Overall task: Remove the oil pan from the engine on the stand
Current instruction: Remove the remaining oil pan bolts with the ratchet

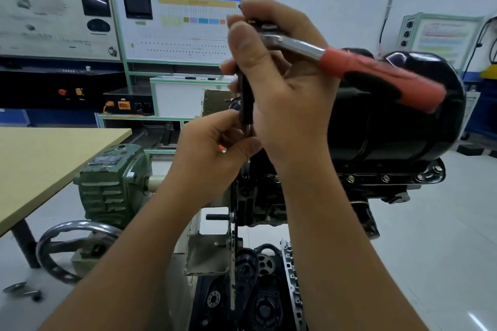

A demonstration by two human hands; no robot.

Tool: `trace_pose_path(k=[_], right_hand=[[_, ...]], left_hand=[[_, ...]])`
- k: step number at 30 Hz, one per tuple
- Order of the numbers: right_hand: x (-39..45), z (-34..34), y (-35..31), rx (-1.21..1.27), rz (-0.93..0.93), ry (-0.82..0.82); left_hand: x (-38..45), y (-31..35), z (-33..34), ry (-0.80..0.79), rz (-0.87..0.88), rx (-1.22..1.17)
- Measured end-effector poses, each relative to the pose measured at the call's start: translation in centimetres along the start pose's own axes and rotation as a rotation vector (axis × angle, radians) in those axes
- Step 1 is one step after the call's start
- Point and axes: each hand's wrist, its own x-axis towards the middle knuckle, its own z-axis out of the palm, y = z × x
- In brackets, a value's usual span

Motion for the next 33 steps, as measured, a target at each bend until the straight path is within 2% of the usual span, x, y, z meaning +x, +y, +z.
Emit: trace_pose_path(k=[2,5,7,9,12,14,17,19,21,24,25,27,30,31,33], right_hand=[[-0.1,0.1,0.1,0.007,-0.003,0.018],[0.1,-0.7,-0.5,0.335,0.276,-0.059],[0.2,-1.4,-0.7,0.433,0.377,-0.107],[0.3,-1.2,-0.7,0.389,0.305,-0.107],[0.5,-0.9,-0.2,-0.010,-0.051,-0.036],[0.3,-0.5,0.1,-0.090,-0.138,-0.025],[0.2,-0.7,-0.5,0.284,0.185,-0.070],[0.0,-1.3,-0.7,0.418,0.337,-0.147],[0.1,-1.3,-0.8,0.389,0.273,-0.197],[0.5,-0.9,-0.3,0.046,-0.042,-0.114],[0.4,-0.7,0.0,-0.024,-0.096,-0.077],[0.4,-0.8,0.2,0.052,-0.016,-0.044],[0.3,-1.6,-0.3,0.401,0.270,-0.144],[0.3,-1.9,-0.4,0.464,0.323,-0.171],[0.3,-2.0,-0.5,0.469,0.317,-0.192]], left_hand=[[0.1,0.0,0.0,0.009,0.035,0.038],[0.1,-0.1,-0.4,-0.060,0.059,0.012],[-0.1,-0.1,-0.5,-0.070,0.042,0.014],[-0.2,-0.1,-0.2,-0.035,0.030,0.031],[0.0,0.1,0.3,0.038,0.015,0.035],[0.2,0.1,0.3,0.047,0.029,0.047],[0.1,-0.1,-0.1,-0.015,0.064,0.029],[-0.1,-0.2,-0.2,-0.041,0.077,0.018],[-0.2,-0.2,-0.1,-0.023,0.050,0.016],[-0.1,0.0,0.5,0.037,0.011,0.027],[0.0,0.1,0.6,0.046,0.009,0.032],[0.2,0.3,0.5,0.002,0.005,0.038],[0.1,0.0,-0.4,-0.144,-0.003,0.079],[0.0,0.0,-0.5,-0.151,0.001,0.116],[-0.2,-0.1,-0.3,-0.099,-0.001,0.149]])
